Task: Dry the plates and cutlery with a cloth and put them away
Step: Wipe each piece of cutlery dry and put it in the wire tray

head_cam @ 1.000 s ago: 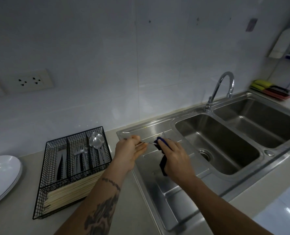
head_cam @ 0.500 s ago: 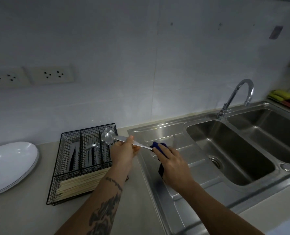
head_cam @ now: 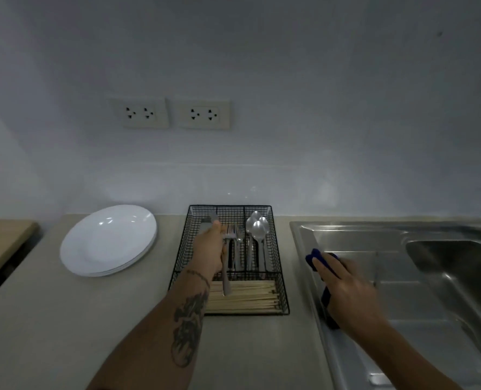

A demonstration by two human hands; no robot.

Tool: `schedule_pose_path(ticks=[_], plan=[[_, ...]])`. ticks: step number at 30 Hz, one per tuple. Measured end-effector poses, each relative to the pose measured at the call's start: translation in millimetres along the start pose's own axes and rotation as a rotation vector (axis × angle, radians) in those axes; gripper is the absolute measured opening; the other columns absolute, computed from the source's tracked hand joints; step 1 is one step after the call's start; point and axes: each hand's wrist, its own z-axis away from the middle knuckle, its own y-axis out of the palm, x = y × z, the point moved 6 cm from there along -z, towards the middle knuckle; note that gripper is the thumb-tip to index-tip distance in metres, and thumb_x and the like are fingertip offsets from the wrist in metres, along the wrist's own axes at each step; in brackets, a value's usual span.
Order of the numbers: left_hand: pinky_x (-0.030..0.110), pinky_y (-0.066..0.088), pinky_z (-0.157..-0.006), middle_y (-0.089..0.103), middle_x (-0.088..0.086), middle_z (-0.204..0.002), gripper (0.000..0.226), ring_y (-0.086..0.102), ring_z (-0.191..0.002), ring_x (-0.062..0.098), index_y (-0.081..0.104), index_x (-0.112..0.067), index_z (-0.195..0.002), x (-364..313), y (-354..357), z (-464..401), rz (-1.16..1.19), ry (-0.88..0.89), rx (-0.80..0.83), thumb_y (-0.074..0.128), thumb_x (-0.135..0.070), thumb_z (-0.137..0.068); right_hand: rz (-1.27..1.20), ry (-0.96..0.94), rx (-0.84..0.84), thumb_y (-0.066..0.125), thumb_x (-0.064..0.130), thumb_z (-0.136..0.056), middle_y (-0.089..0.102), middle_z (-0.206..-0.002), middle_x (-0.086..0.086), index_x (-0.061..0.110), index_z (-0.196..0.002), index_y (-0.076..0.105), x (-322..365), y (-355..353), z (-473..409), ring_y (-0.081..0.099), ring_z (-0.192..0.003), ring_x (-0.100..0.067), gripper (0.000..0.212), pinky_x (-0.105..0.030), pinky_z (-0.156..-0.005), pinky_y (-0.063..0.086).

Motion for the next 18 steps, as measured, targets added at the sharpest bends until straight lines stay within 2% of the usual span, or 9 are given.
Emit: schedule_pose_path(ticks=[3,6,10,12,13,14,15,17,18], plan=[[0.025,0.036,-0.049,0.045,0.002,-0.057,0.040,0.039,-0.047,0.016,0.072,-0.012,-0.097,-10,-18,-31,-0.019,-0.029,-0.060,0.046,-0.042,-0.100,0.029,0.016,0.064,0.081,-0.008,-0.045,0.064,-0.123,-0.011,0.007,-0.126,0.061,-3,17,-5,0.060,-0.102,-0.032,0.084,-0.040,-0.077,0.056],[0.024,0.033,-0.047,0.046,0.005,-0.059,0.042,0.039,-0.046,0.017,0.068,-0.007,-0.100,-21,-24,-57,-0.037,-0.045,-0.057,0.040,-0.039,-0.102,0.055,0.053,0.131,0.083,-0.006,-0.045,0.064,-0.120,-0.013,0.006,-0.125,0.061,-8,34,-8,0.061,-0.100,-0.034,0.084,-0.044,-0.076,0.058],[0.024,0.039,-0.049,0.054,0.008,-0.066,0.057,0.046,-0.047,0.016,0.066,0.001,-0.103,-32,-19,-93,-0.133,-0.023,-0.084,0.045,-0.052,-0.098,0.077,0.046,0.171,0.080,-0.004,-0.045,0.066,-0.117,-0.012,0.006,-0.122,0.064,-10,47,-5,0.061,-0.096,-0.033,0.080,-0.044,-0.077,0.057],[0.017,0.042,-0.051,0.049,0.010,-0.067,0.049,0.049,-0.044,0.004,0.060,0.013,-0.120,-39,-12,-97,-0.341,0.075,-0.040,0.044,-0.031,-0.103,0.087,0.069,0.213,0.080,-0.002,-0.045,0.067,-0.116,-0.010,0.008,-0.121,0.065,-12,52,-2,0.063,-0.095,-0.032,0.078,-0.043,-0.077,0.057],[0.006,0.036,-0.047,0.041,0.009,-0.066,0.042,0.050,-0.041,-0.001,0.052,0.019,-0.126,-38,-7,-98,-0.418,0.083,-0.004,0.041,-0.016,-0.105,0.086,0.087,0.242,0.081,0.000,-0.046,0.067,-0.116,-0.009,0.010,-0.121,0.065,-14,55,0,0.063,-0.096,-0.031,0.077,-0.042,-0.077,0.056],[0.004,0.035,-0.044,0.037,0.006,-0.066,0.038,0.050,-0.041,-0.005,0.044,0.022,-0.130,-33,-5,-100,-0.368,0.028,-0.008,0.039,-0.006,-0.104,0.084,0.109,0.276,0.081,0.002,-0.047,0.066,-0.117,-0.009,0.011,-0.122,0.064,-18,58,1,0.063,-0.097,-0.031,0.077,-0.042,-0.079,0.056],[0.004,0.036,-0.045,0.040,0.007,-0.068,0.041,0.051,-0.046,-0.003,0.038,0.021,-0.135,-32,-8,-105,-0.345,0.044,-0.035,0.041,-0.004,-0.103,0.083,0.126,0.309,0.081,0.005,-0.049,0.065,-0.119,-0.008,0.013,-0.124,0.063,-20,62,2,0.062,-0.100,-0.031,0.077,-0.043,-0.082,0.055],[0.011,0.046,-0.060,0.061,0.015,-0.080,0.058,0.058,-0.065,0.012,0.029,0.010,-0.147,-33,-13,-116,-0.568,0.230,-0.057,0.050,-0.018,-0.101,0.091,0.135,0.356,0.080,0.008,-0.053,0.062,-0.123,-0.008,0.014,-0.127,0.060,-23,69,5,0.059,-0.104,-0.031,0.077,-0.045,-0.089,0.053],[0.024,0.052,-0.070,0.067,0.018,-0.087,0.056,0.061,-0.072,0.022,0.041,0.007,-0.143,-27,-10,-122,-0.689,0.244,-0.064,0.051,-0.029,-0.100,0.093,0.135,0.380,0.078,0.008,-0.055,0.060,-0.126,-0.009,0.014,-0.129,0.058,-23,72,6,0.058,-0.106,-0.032,0.077,-0.046,-0.091,0.051]])
